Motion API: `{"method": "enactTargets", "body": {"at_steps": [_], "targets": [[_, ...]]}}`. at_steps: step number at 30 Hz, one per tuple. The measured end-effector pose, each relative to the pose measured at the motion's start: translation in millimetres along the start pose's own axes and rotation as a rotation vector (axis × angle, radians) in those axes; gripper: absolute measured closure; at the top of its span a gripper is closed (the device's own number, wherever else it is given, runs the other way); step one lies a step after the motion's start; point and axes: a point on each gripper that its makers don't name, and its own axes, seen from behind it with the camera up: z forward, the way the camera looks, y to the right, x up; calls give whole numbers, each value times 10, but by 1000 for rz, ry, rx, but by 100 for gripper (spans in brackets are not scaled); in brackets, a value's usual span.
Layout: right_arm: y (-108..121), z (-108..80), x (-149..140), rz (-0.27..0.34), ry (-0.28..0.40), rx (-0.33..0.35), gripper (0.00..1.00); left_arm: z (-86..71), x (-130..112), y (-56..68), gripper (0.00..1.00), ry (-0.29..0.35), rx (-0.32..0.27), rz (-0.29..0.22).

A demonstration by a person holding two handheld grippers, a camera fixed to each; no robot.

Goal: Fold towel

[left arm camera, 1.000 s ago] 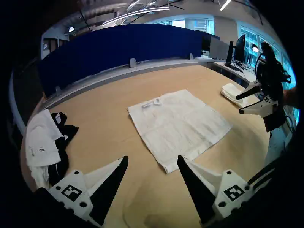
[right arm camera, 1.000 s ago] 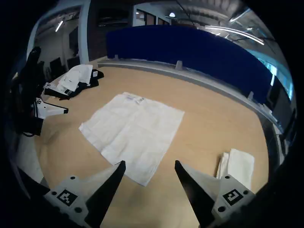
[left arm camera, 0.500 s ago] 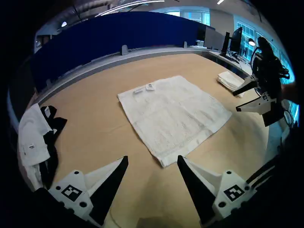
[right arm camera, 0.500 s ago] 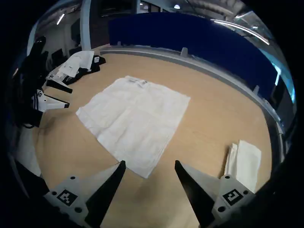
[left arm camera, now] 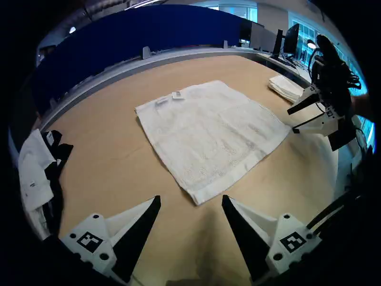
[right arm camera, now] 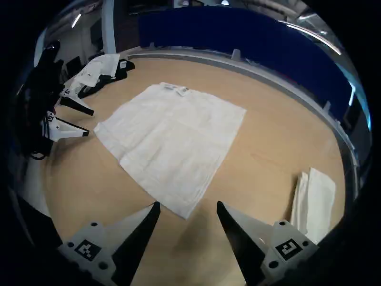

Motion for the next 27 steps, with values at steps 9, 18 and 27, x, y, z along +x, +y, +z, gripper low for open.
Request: {"method": "enactTargets", "body": {"at_steps": [9,18,27], "targets": [[-50,43,-63,6,-18,21,31,62,-45,54,20,-28,-22,11],[-71,78,-129,-3,-37,35,46,97,-101,69,36,-54,-28,17],[-84,88,-180,-3,-49,38,65,135,-109,70,48,-61,-30,-1]]}}
